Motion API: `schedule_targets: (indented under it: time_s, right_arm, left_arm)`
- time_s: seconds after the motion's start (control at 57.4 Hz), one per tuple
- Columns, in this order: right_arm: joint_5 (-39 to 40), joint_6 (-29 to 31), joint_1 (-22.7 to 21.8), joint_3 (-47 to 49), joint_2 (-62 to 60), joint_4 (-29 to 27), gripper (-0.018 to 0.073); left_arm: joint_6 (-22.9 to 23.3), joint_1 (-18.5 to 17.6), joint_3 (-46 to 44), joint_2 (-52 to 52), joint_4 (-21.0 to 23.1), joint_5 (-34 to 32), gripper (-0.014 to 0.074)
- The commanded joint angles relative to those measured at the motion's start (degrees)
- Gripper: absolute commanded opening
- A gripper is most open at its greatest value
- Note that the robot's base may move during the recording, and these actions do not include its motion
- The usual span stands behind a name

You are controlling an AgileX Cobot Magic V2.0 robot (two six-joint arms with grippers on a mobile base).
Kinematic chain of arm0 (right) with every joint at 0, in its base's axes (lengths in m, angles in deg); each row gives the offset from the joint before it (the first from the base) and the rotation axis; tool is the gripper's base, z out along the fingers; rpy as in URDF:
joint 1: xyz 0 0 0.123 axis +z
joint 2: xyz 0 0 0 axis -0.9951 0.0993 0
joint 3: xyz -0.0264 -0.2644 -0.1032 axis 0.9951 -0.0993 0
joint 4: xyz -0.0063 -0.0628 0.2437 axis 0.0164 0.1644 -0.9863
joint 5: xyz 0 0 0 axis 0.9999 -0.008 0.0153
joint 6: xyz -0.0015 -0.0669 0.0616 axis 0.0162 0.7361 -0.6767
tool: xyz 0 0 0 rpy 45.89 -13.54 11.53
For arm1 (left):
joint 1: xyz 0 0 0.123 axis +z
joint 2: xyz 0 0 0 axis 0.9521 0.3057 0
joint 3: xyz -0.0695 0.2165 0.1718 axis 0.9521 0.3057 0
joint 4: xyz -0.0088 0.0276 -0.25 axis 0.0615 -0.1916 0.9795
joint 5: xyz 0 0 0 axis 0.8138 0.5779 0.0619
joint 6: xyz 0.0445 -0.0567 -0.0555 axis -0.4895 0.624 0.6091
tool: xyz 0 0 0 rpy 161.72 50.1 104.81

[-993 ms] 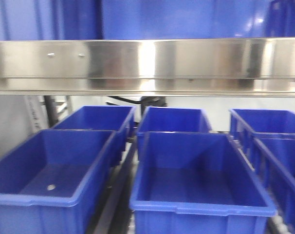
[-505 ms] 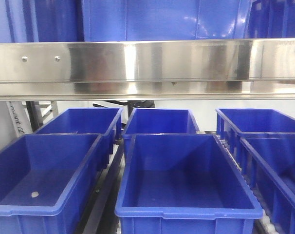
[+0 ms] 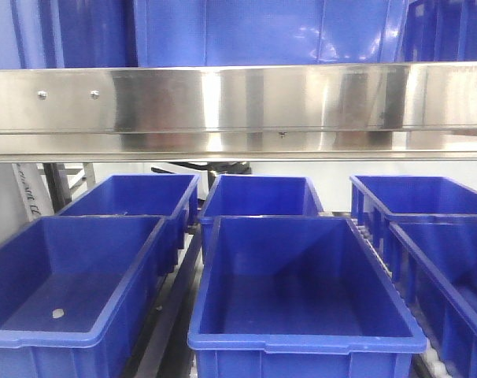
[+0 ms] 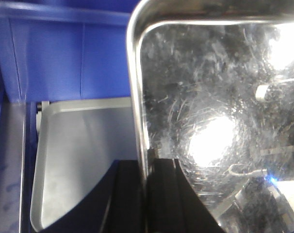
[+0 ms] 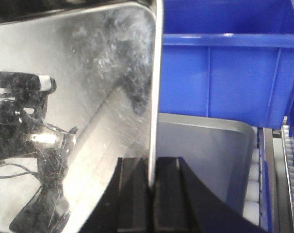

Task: Stack silver trays without gaps
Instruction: 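Lower the held silver tray onto the grey tray in the bin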

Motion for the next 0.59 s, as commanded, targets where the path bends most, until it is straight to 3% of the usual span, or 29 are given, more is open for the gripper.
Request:
schedule_targets:
  time_s: [0.0,0.261,0.575]
  right_arm:
    - [3.57,0.54,-0.18,0.44,-0.8,0.43,-0.0079]
    - [2.83,0.54,-0.18,0.44,0.89,0.43,-0.0079]
    - [3.6,0.54,-0.18,0.44,10.7,0.43,-0.0079]
  left_arm:
    - [-0.48,0.04,-0.13,-0.95,-1.94,-2.29,-0.002]
    - [-0.48,0.3,-0.13,0.95,-3.0,-4.04,-0.002]
    - [-0.48,0.28,-0.13,10.89,-3.98,-5.49,-0.002]
